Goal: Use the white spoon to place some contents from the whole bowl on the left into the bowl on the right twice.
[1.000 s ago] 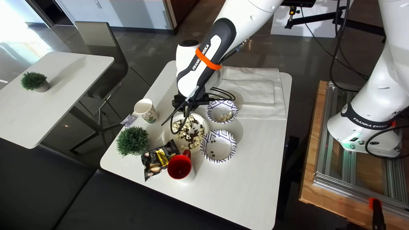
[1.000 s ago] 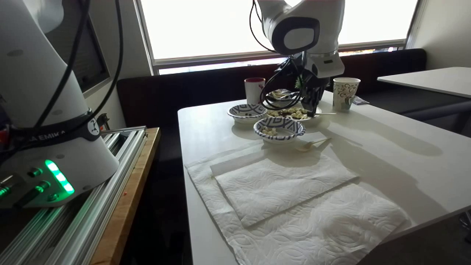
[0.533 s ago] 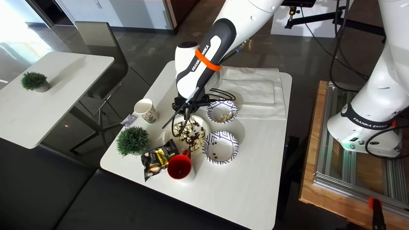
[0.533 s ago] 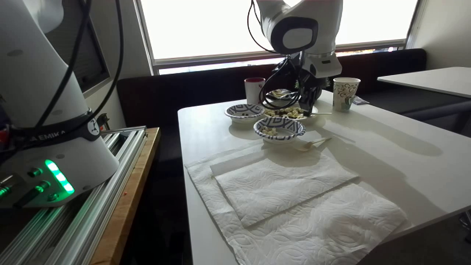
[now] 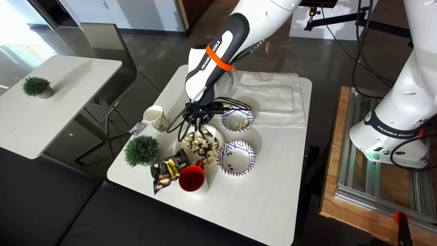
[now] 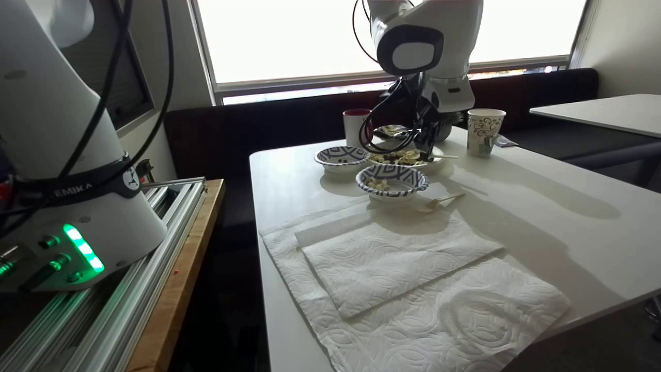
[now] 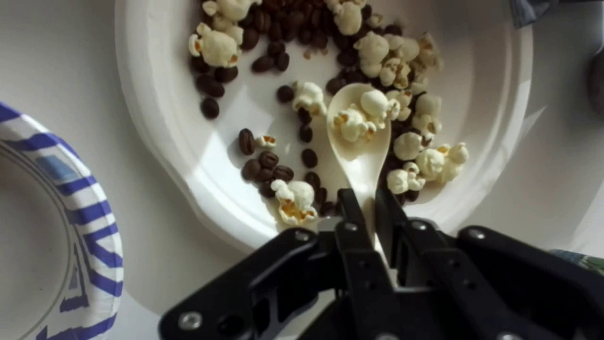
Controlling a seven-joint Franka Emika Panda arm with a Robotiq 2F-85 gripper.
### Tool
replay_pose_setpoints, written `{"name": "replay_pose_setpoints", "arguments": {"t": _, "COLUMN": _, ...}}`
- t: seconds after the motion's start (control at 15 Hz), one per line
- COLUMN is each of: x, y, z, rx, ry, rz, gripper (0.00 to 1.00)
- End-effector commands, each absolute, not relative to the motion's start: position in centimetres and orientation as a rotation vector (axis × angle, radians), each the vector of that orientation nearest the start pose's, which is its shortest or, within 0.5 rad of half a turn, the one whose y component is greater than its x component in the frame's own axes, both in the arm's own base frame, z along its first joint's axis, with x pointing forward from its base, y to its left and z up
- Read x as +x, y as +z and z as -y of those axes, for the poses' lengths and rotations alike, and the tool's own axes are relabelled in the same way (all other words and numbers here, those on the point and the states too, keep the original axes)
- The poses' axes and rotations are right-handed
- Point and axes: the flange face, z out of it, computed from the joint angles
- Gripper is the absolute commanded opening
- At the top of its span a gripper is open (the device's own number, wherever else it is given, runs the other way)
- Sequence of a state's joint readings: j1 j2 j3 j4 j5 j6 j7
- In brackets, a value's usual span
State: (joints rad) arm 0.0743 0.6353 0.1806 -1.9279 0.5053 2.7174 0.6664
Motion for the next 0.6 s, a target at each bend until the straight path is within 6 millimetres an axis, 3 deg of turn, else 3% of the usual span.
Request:
{"name": "replay_pose_setpoints", "arguments": {"t": 0.0, "x": 62.5, "y": 18.4, "z": -12.4, "rx": -2.409, "ry": 0.106, "rz": -1.214, "gripper": 0.03}}
{"name": "replay_pose_setpoints", "arguments": {"t": 0.53, "x": 61.9, "y": 22.8, "z": -8.3, "rx": -2.287, "ry": 0.218, "rz": -1.217, "gripper": 0.03}}
